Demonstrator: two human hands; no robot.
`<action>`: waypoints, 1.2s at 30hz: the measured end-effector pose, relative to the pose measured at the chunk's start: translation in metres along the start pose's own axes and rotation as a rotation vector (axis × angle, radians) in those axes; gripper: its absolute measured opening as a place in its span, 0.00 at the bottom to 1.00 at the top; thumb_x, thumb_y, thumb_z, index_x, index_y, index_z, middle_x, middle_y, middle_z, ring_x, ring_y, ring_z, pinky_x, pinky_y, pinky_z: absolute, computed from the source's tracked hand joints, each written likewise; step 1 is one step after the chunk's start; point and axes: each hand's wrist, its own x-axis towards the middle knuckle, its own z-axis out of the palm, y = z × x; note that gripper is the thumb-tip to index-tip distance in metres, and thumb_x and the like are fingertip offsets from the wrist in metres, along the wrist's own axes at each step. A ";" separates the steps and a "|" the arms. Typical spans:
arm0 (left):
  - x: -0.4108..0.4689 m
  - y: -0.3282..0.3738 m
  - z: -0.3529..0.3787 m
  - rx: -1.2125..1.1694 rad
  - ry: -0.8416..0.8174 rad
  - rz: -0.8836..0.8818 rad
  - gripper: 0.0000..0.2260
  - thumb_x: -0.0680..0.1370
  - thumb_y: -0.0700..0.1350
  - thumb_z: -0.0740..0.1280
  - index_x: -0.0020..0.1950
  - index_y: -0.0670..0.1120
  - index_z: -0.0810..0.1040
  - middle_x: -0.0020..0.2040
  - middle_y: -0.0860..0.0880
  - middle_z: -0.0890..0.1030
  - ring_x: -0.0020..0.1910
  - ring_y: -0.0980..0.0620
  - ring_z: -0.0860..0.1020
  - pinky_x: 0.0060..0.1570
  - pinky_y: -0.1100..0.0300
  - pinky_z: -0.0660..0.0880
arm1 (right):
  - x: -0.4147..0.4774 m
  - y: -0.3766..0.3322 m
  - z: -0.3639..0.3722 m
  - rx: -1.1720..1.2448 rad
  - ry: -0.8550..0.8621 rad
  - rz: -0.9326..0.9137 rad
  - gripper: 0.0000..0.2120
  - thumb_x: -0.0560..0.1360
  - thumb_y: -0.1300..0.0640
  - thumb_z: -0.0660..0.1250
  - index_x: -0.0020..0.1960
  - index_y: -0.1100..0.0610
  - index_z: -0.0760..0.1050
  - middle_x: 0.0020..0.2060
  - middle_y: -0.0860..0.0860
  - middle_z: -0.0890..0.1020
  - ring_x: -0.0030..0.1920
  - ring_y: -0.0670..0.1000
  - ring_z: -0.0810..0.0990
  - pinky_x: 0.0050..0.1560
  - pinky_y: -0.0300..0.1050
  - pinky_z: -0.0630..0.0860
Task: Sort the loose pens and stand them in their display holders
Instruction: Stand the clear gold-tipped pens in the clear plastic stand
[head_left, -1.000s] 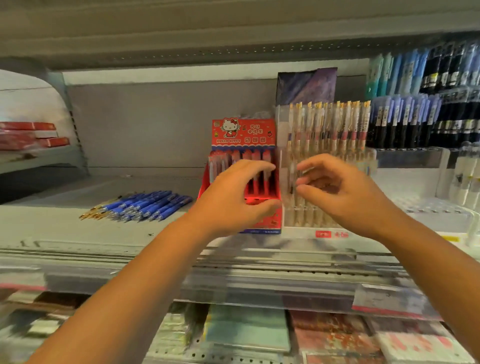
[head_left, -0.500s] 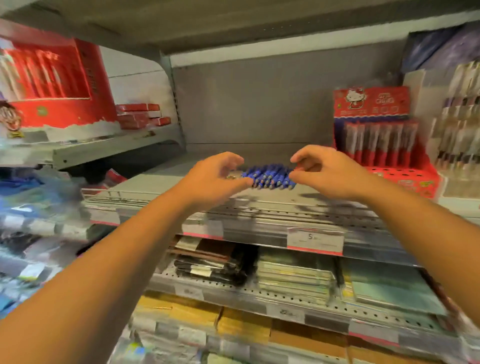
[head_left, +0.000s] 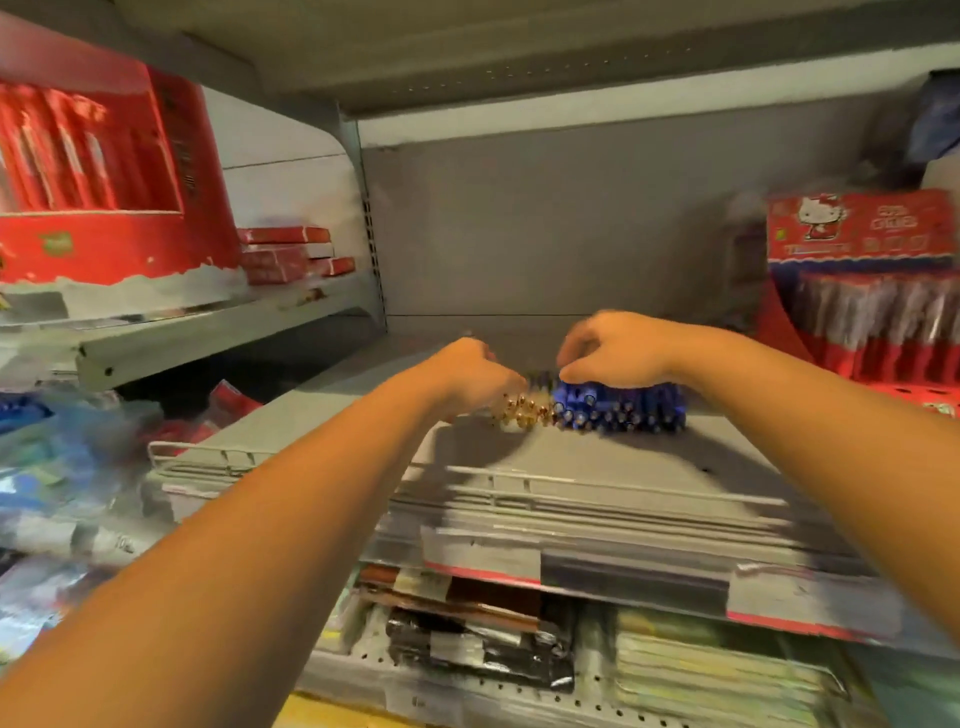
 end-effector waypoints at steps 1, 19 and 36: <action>0.012 -0.001 0.002 0.024 -0.025 -0.018 0.13 0.76 0.52 0.69 0.47 0.41 0.79 0.40 0.45 0.77 0.35 0.50 0.73 0.32 0.60 0.71 | 0.010 0.000 0.001 -0.047 -0.044 0.006 0.08 0.78 0.50 0.67 0.55 0.49 0.79 0.53 0.46 0.81 0.53 0.49 0.77 0.56 0.45 0.73; 0.099 0.010 0.022 0.162 -0.544 0.136 0.16 0.83 0.46 0.58 0.37 0.42 0.74 0.18 0.49 0.75 0.14 0.54 0.73 0.15 0.66 0.69 | 0.047 -0.014 0.018 -0.133 -0.223 0.380 0.04 0.74 0.48 0.68 0.42 0.44 0.75 0.43 0.45 0.80 0.43 0.47 0.77 0.41 0.44 0.72; 0.109 0.010 0.021 0.170 -0.561 0.162 0.15 0.81 0.50 0.61 0.38 0.45 0.76 0.22 0.50 0.79 0.18 0.54 0.76 0.16 0.67 0.69 | 0.039 -0.004 0.018 0.024 -0.153 0.394 0.03 0.73 0.46 0.72 0.42 0.43 0.83 0.45 0.42 0.84 0.48 0.46 0.81 0.54 0.46 0.77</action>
